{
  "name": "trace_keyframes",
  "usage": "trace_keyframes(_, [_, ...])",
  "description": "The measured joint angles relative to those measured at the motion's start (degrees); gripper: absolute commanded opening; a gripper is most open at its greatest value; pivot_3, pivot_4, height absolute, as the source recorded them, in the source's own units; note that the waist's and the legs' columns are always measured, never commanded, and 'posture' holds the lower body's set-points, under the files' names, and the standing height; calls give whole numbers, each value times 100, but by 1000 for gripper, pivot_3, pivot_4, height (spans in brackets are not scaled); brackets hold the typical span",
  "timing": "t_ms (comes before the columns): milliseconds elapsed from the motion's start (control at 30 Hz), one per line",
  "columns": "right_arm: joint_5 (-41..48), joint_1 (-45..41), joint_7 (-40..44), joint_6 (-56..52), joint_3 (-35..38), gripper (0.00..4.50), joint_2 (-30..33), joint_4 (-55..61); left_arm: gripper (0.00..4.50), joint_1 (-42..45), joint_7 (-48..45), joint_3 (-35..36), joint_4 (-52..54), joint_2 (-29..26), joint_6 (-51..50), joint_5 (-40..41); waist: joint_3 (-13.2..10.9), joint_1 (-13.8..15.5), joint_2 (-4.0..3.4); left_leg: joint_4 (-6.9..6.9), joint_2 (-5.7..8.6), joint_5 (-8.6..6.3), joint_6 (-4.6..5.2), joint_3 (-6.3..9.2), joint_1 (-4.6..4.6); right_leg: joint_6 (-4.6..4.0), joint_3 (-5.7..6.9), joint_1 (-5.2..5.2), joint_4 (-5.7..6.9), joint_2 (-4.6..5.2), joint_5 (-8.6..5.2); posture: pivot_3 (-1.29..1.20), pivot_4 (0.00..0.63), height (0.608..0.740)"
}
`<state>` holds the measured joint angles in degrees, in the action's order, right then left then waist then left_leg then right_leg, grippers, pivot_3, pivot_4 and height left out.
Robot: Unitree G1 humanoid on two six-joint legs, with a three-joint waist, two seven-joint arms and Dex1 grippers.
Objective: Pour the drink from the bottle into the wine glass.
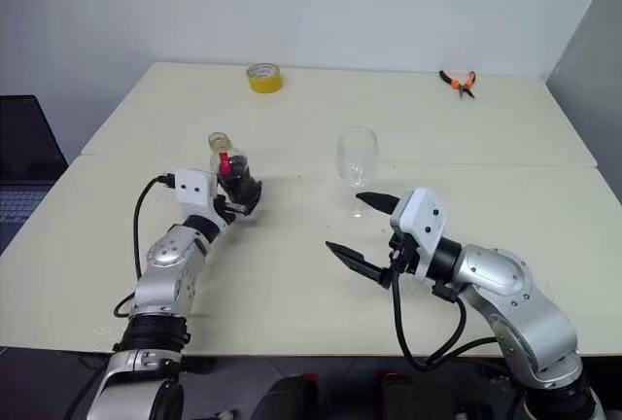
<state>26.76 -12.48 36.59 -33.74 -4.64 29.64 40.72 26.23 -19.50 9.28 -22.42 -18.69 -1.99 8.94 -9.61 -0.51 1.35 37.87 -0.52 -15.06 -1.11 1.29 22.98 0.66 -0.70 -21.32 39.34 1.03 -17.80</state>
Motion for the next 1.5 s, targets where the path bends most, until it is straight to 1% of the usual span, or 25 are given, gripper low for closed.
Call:
trace_keyframes(133, [28,-5,-11,5,0,4500,14,0,3711,109,-15,0,-106,20,138,-1,0,7,0,0,0,0,0,-1,0,0,-1,0,-1,1,0,0,150,740])
trace_keyframes(167, [27,-5,-23,13,0,4500,14,0,3318,125,-14,0,-112,33,152,1,0,11,0,0,0,0,0,0,0,0,-1,0,0,1,0,0,150,740])
trace_keyframes(367, [-27,7,-48,76,-9,4500,12,-1,1374,201,-9,14,-223,54,268,13,0,19,0,1,0,0,-1,0,1,0,-1,0,0,1,0,0,150,740])
trace_keyframes(433, [-35,14,-50,84,-11,4500,12,-1,1010,205,-16,14,-225,55,263,17,0,19,0,1,0,0,-1,0,1,0,-1,0,-1,1,0,0,150,740])
trace_keyframes(500, [-50,22,-54,87,-11,4500,12,0,803,205,-22,14,-216,55,245,26,0,19,1,1,0,0,-1,0,1,0,0,0,-1,1,0,0,150,740])
trace_keyframes(667, [-62,51,-197,87,18,4500,-61,1,640,286,-139,-127,48,47,130,-13,-4,27,7,3,0,1,-2,1,4,0,1,-1,0,1,0,0,150,740])
trace_keyframes(800, [-84,49,-471,85,54,4500,-226,13,638,838,-306,-507,-14,14,181,-286,-14,55,23,6,3,1,-2,3,6,1,5,-2,2,1,0,0,150,740])
trace_keyframes(900, [-182,11,-733,88,54,4500,-366,16,637,1377,-496,-794,-181,12,452,-506,-16,50,27,6,5,2,-3,-2,8,1,-2,-4,-1,2,1,0,150,740])
trace_keyframes(1167, [-600,-288,-1426,109,53,4500,-777,-47,630,2393,-774,-1556,-1613,82,1687,-1246,-19,29,30,3,4,2,-3,-3,8,1,-3,-12,6,-1,1,0,150,740])
trace_keyframes(1500, [-1031,-256,-1624,344,-23,4500,-950,-327,630,3044,-672,-1799,-2795,-52,2948,-1893,-23,29,33,6,5,2,-2,-4,20,1,-1,-25,10,-1,1,0,150,740])
